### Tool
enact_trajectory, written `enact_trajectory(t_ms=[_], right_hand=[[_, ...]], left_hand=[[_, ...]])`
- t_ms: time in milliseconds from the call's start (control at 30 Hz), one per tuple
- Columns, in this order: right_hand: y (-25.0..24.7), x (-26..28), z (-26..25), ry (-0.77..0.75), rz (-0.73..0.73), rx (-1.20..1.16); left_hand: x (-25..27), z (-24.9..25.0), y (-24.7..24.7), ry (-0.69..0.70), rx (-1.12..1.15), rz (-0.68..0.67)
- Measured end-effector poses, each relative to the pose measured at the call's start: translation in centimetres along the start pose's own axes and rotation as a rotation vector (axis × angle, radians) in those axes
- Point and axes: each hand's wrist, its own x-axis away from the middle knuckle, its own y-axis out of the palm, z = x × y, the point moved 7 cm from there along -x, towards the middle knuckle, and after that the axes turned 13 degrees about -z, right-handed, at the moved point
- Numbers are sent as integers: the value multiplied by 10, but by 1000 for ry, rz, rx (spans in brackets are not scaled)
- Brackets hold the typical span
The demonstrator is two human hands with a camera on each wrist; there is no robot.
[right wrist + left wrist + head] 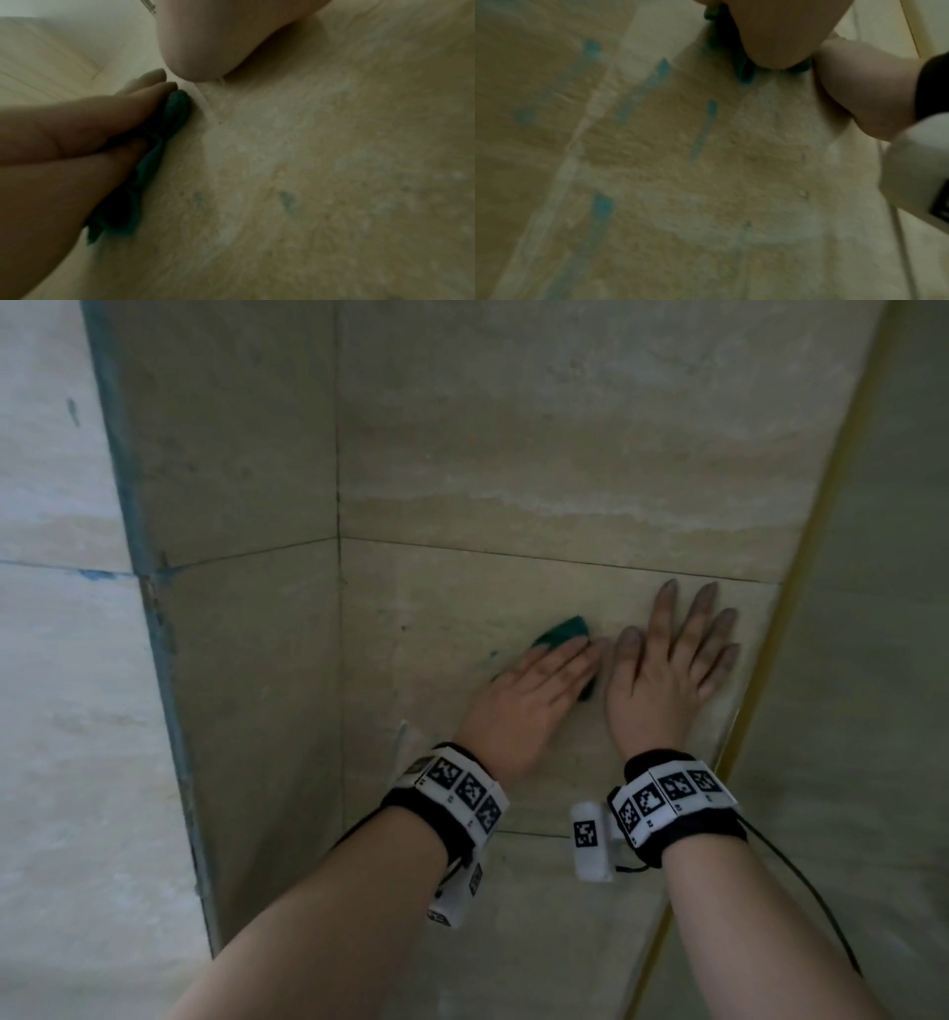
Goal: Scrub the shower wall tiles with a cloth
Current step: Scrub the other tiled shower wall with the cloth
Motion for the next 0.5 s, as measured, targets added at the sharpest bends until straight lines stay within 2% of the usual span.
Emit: enact_trajectory(t_ms=[67, 167, 200, 233, 400, 467, 500], right_hand=[[0, 0, 0, 2, -13, -1], [0, 0, -2, 10, -2, 0], [0, 0, -3, 15, 1, 1], [1, 1, -3, 21, 1, 1], [2, 3, -6, 42, 5, -17], [3, 3, -7, 46, 11, -22], [3, 2, -7, 46, 17, -20]], left_hand=[[7, -24, -18, -188, -29, -6], [45, -91, -36, -739, 3, 26], [59, -106, -43, -866, -8, 81], [69, -113, -44, -916, -4, 128], [66, -98, -27, -859, 144, 267], [52, -82, -17, -734, 208, 218], [43, -69, -11, -617, 215, 174]])
